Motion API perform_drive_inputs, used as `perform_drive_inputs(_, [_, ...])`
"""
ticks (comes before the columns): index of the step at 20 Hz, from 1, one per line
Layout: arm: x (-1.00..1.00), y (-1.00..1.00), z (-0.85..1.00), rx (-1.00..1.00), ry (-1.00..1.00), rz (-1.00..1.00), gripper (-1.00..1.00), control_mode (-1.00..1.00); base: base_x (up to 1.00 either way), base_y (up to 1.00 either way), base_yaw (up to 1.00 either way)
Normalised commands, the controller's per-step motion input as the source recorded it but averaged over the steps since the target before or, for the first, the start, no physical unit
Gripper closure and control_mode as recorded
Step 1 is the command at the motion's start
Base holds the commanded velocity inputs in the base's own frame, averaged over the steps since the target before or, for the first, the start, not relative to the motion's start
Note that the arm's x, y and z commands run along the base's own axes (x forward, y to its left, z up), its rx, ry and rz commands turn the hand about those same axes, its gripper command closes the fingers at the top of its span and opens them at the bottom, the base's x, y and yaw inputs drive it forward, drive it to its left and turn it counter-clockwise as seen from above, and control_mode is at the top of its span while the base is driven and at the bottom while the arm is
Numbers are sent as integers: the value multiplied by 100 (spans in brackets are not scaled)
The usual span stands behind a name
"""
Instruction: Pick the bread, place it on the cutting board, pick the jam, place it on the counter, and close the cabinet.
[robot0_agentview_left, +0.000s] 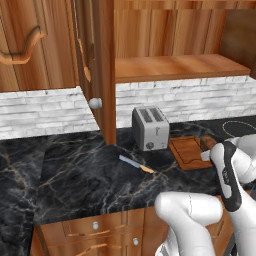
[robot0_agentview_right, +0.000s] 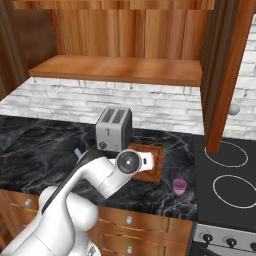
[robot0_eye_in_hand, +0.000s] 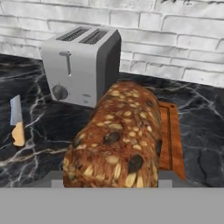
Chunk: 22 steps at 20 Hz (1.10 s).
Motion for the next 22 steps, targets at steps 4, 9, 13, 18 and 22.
perform_drive_inputs(4, [13,-6,-12,0,0,0,100,-100,0,0,0])
perform_drive_inputs(9, [23,-5,-10,0,0,0,100,-100,0,0,0])
perform_drive_inputs(13, [34,-4,-12,0,0,0,100,-100,0,0,0])
perform_drive_inputs(18, [28,-4,-13,0,0,0,100,-100,0,0,0])
perform_drive_inputs(22, [14,-8,-15,0,0,0,100,-100,0,0,0])
